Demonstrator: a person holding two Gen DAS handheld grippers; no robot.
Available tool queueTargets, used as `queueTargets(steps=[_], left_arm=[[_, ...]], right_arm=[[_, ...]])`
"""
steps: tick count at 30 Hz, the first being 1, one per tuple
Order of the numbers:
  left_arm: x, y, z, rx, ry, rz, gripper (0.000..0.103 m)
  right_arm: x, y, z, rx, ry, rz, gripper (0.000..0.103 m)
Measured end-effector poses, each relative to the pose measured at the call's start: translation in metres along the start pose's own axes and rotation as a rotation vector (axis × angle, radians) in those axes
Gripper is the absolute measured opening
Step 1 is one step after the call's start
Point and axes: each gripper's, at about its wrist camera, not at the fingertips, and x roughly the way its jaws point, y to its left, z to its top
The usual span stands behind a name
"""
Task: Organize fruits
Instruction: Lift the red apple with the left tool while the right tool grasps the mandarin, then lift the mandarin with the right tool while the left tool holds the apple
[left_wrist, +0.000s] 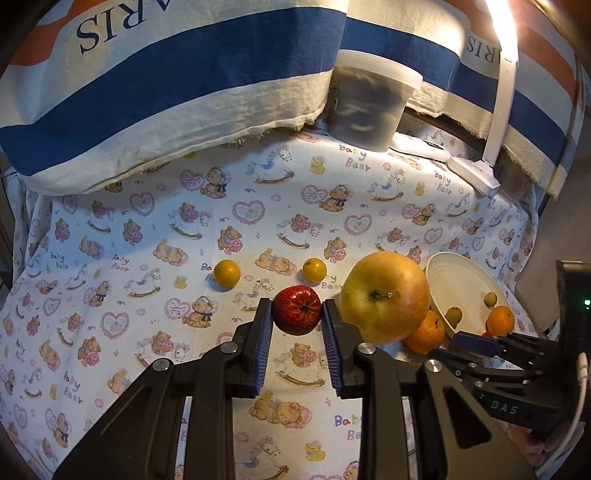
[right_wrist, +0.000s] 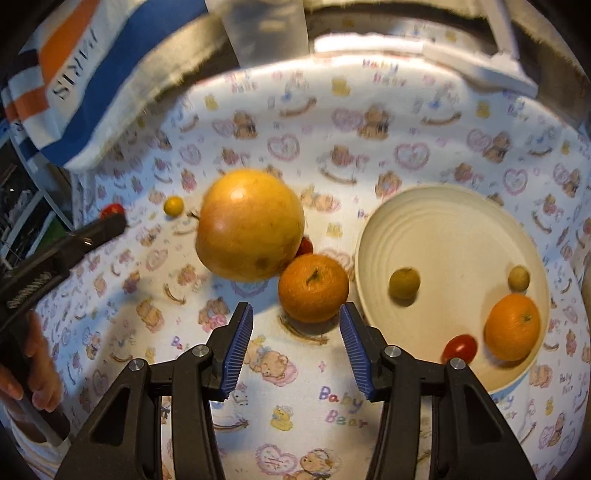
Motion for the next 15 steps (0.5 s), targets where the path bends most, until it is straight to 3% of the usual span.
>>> queueTargets(steps=[15], left_arm=[[0.003, -0.003, -0.002, 0.02, 0.016, 0.011, 0.026]], right_arm=[[0.027, -0.002, 0.012, 0.018, 0.009, -0.087, 0.049]])
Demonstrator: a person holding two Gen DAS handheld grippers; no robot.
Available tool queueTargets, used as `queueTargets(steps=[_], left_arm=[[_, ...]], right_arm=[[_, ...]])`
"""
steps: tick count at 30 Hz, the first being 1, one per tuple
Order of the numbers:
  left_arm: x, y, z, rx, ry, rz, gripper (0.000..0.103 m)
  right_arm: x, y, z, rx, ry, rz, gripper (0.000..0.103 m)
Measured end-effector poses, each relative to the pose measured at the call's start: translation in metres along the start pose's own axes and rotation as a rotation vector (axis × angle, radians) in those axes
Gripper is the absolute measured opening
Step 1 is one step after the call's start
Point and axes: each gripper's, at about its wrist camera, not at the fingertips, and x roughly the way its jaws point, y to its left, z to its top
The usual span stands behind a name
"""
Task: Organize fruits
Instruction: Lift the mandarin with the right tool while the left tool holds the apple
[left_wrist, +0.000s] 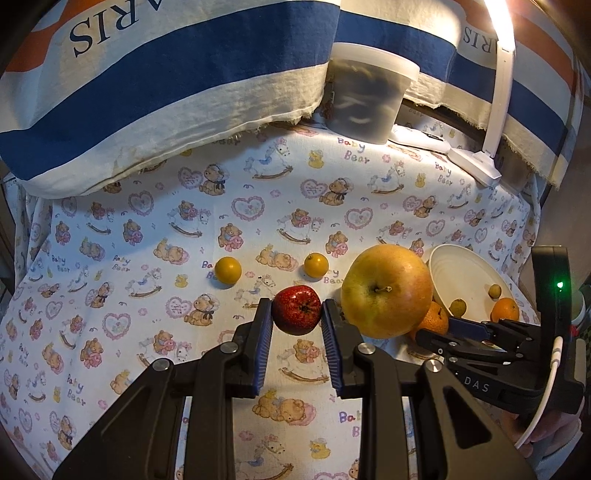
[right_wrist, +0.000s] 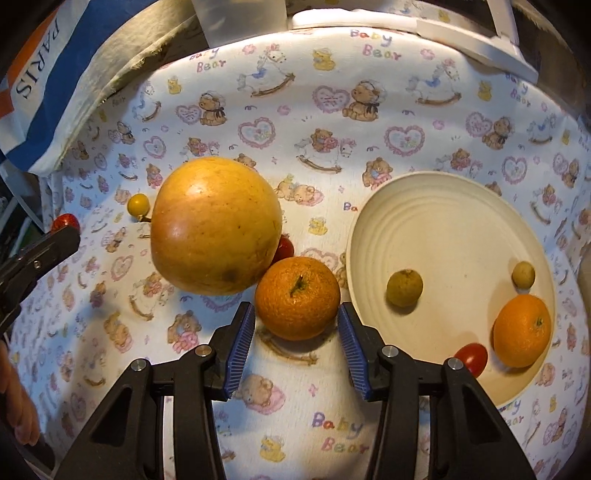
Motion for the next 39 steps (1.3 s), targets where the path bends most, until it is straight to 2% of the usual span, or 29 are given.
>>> queueTargets(steps=[9, 15, 19, 21, 22, 24, 31, 32, 34, 39], left_arm=[[0.0, -0.003, -0.002, 0.017, 0.003, -0.001, 0.026], [-0.003, -0.002, -0.001, 0.009, 0.0, -0.006, 0.026], [-0.004, -0.003, -0.001, 0.01, -0.001, -0.002, 0.026], [-0.004, -0.003, -0.001, 0.015, 0.002, -0.001, 0.026], [-0.004, -0.004, -0.001, 0.016, 0.003, -0.001, 0.026], [-0.004, -0.003, -0.001, 0.016, 0.003, -0.001, 0.026], [-0.003, -0.002, -0.001, 0.017, 0.002, 0.0, 0.026], [-0.003, -0.003, -0.001, 0.019, 0.003, 0.001, 0.026], [-0.003, -0.002, -0.001, 0.018, 0.001, 0.003, 0.026], [-0.017, -0.003, 0.001, 0.012, -0.055, 0.006, 0.026]], right_arm=[[0.0, -0.003, -0.001, 0.038, -0.009, 0.0, 0.046], [-0.013, 0.0, -0.015, 0.014, 0.011, 0.071, 0.046], [-0.018, 0.004, -0.022, -0.016, -0.008, 0.053, 0.046], [-0.018, 0.003, -0.021, -0.009, -0.02, 0.046, 0.05], [-0.018, 0.002, -0.021, -0.003, -0.021, 0.042, 0.056], [-0.018, 0.002, -0.018, 0.006, -0.027, 0.048, 0.059], [-0.009, 0.007, -0.016, -0.016, -0.023, 0.03, 0.058], [-0.009, 0.009, -0.017, -0.02, -0.025, 0.028, 0.053], [-0.009, 0.013, -0.018, -0.043, -0.031, 0.016, 0.052], [-0.02, 0.008, -0.021, -0.028, -0.067, 0.051, 0.05]])
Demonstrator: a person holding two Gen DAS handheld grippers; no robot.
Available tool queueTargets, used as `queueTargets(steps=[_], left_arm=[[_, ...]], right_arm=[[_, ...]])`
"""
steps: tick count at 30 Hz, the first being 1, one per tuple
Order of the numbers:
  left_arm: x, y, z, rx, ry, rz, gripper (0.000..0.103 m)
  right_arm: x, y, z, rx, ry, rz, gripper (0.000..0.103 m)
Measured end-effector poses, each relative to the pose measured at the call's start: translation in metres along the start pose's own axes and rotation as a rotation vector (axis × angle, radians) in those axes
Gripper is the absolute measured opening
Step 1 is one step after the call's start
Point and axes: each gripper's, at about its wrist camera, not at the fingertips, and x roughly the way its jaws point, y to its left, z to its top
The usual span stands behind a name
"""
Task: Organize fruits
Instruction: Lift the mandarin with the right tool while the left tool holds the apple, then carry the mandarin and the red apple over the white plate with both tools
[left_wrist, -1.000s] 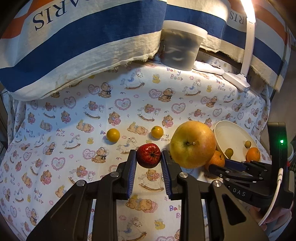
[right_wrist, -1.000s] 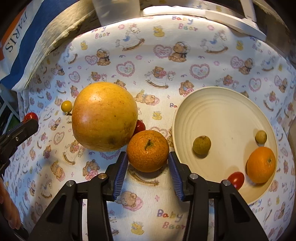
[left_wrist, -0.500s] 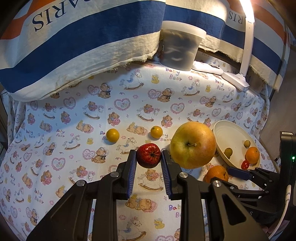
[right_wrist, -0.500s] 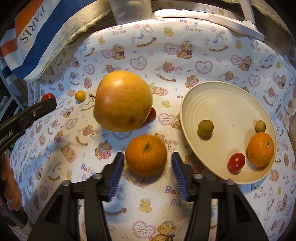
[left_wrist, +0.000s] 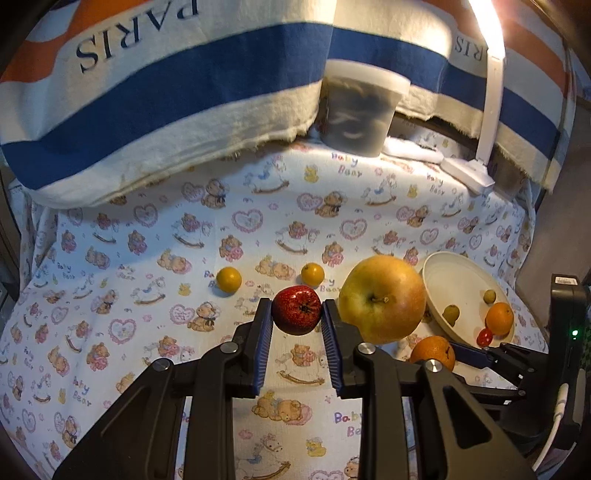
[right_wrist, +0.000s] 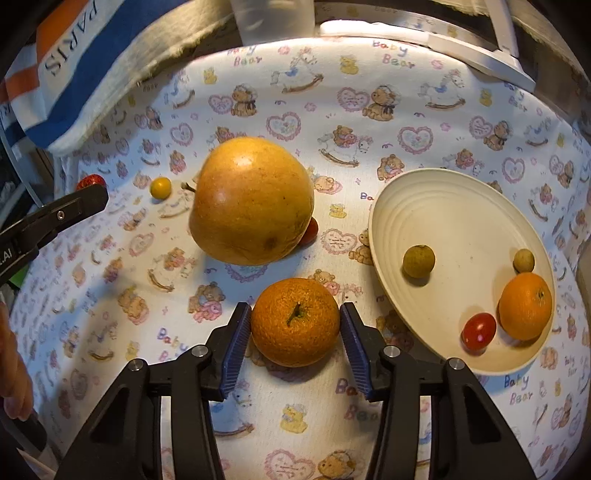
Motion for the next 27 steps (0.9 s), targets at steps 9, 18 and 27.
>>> queueTargets(steps=[9, 18, 27], left_arm=[[-0.029, -0.013, 0.002, 0.054, -0.117, 0.016, 0.026], [-0.041, -0.023, 0.0, 0.08, -0.181, -0.013, 0.026], [-0.033, -0.028, -0.004, 0.107, -0.169, -0.003, 0.026]], right_arm=[[-0.058, 0.001, -0.006, -0.029, -0.229, -0.033, 0.05], [-0.098, -0.013, -0.006, -0.022, -0.352, -0.024, 0.05], [-0.122, -0.049, -0.009, 0.016, -0.457, -0.025, 0.05]])
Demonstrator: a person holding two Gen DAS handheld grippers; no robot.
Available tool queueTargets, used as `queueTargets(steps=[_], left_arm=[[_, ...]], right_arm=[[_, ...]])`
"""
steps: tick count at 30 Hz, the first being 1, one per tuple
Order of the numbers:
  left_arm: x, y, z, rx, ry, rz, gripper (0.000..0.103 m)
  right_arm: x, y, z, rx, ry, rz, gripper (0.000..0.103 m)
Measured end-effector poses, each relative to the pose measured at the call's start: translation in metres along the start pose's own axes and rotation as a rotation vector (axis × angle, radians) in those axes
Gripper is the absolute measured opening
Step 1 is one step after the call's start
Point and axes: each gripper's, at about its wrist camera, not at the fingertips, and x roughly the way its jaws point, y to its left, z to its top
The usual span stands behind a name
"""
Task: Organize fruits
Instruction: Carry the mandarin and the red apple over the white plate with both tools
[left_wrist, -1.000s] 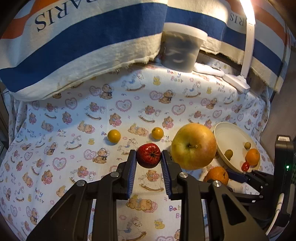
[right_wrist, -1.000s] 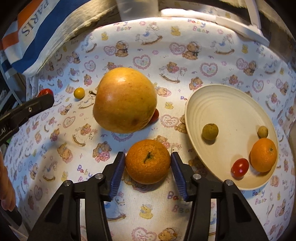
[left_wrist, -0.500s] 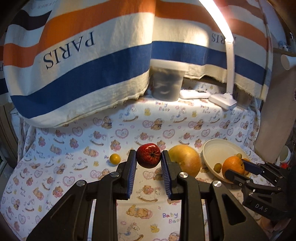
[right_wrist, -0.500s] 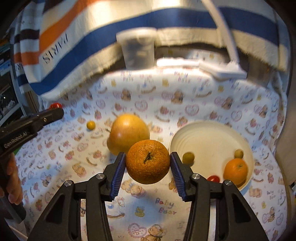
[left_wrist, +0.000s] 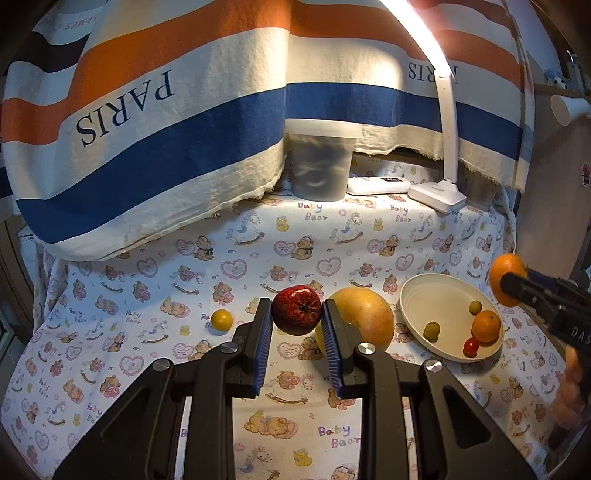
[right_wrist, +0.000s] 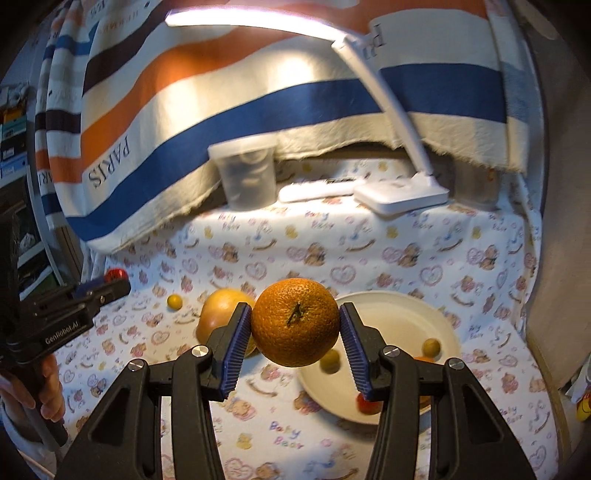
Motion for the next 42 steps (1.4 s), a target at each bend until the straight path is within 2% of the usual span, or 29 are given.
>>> queueTargets(steps=[5, 8, 10, 14, 19, 22, 26, 29, 38, 42], left_arm=[[0.005, -0.005, -0.001, 0.024, 0.021, -0.001, 0.026], [0.001, -0.013, 0.0, 0.055, -0.003, 0.043, 0.026], [-0.001, -0.017, 0.003, 0.059, -0.014, 0.031, 0.026], [0.0, -0.028, 0.013, 0.065, -0.011, -0.001, 0.026], [0.005, -0.042, 0.014, 0.11, -0.008, 0.005, 0.026], [0.01, -0.04, 0.013, 0.089, 0.02, -0.013, 0.026], [0.01, -0.038, 0.011, 0.087, 0.014, 0.007, 0.026], [0.013, -0.035, 0.011, 0.071, 0.03, -0.006, 0.026], [0.015, -0.04, 0.01, 0.077, 0.024, -0.021, 0.026], [0.02, -0.046, 0.011, 0.092, 0.037, -0.054, 0.026]], right_arm=[[0.0, -0.028, -0.002, 0.081, -0.013, 0.006, 0.05], [0.001, -0.039, -0.003, 0.093, -0.007, -0.017, 0.05], [0.002, -0.043, -0.003, 0.097, -0.006, -0.027, 0.05], [0.017, -0.049, -0.01, 0.124, 0.054, 0.005, 0.05], [0.037, -0.048, -0.022, 0.098, 0.116, -0.013, 0.05], [0.049, -0.051, -0.028, 0.112, 0.161, -0.003, 0.05], [0.061, -0.053, -0.033, 0.103, 0.215, -0.007, 0.05], [0.069, -0.054, -0.037, 0.105, 0.25, 0.007, 0.05], [0.082, -0.05, -0.047, 0.078, 0.294, -0.005, 0.051], [0.084, -0.051, -0.049, 0.074, 0.299, -0.017, 0.051]])
